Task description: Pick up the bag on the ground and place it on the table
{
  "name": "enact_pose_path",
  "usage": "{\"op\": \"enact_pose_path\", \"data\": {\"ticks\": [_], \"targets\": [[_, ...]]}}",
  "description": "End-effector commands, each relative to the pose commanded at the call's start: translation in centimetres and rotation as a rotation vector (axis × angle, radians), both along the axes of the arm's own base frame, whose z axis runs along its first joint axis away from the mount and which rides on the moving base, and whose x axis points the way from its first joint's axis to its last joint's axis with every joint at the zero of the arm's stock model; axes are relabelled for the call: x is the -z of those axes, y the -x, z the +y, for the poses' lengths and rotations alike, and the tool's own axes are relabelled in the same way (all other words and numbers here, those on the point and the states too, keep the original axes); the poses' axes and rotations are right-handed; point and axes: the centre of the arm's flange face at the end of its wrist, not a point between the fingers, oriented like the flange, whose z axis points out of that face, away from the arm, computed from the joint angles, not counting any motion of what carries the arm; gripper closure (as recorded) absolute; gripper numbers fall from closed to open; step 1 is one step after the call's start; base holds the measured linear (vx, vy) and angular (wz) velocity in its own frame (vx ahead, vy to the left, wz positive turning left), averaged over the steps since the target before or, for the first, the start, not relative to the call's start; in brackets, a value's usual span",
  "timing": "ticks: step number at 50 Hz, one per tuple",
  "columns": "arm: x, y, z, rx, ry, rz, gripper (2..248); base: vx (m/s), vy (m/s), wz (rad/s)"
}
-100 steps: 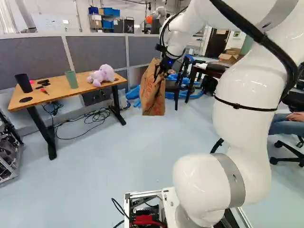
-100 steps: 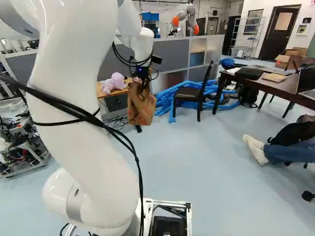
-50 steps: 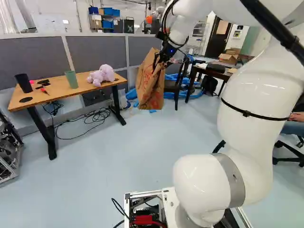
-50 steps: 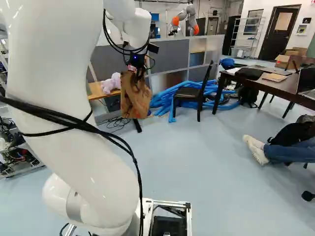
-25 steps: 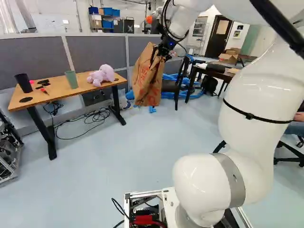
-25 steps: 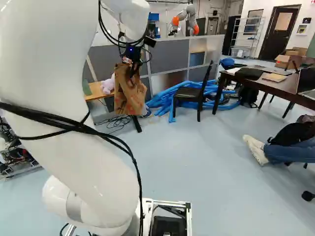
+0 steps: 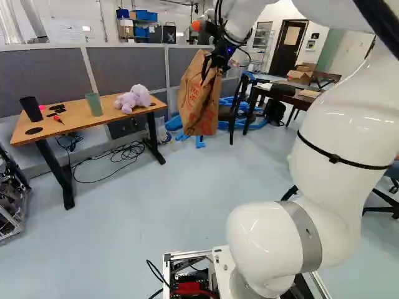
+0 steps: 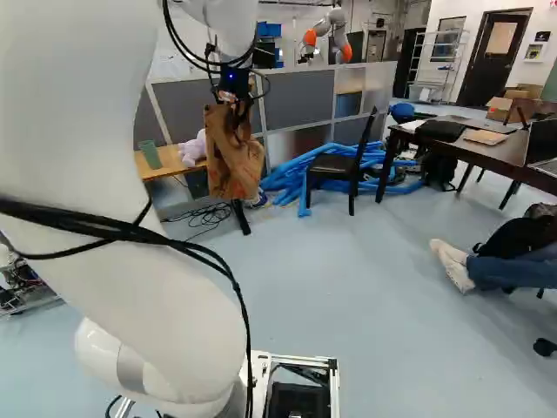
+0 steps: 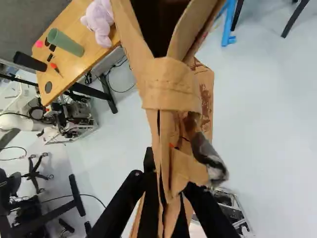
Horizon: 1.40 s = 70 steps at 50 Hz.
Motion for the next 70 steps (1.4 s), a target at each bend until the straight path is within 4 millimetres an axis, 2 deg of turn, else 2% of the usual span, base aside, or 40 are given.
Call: {"op": "enact_pose_path", "data": {"ticks": [22,43,70], "targets": [[-2.5,1.2,-1.0,-0.048,0.164,-0.036,229,0.000,0.000,0.000],[-5.1,0.8,-1.8,-0.081,0.298,-0.071,229,0.000,0.000,0.000],[-8.5,1.1,-0.9,-0.111,0.363,-0.135,229,0.000,0.000,0.000]]}}
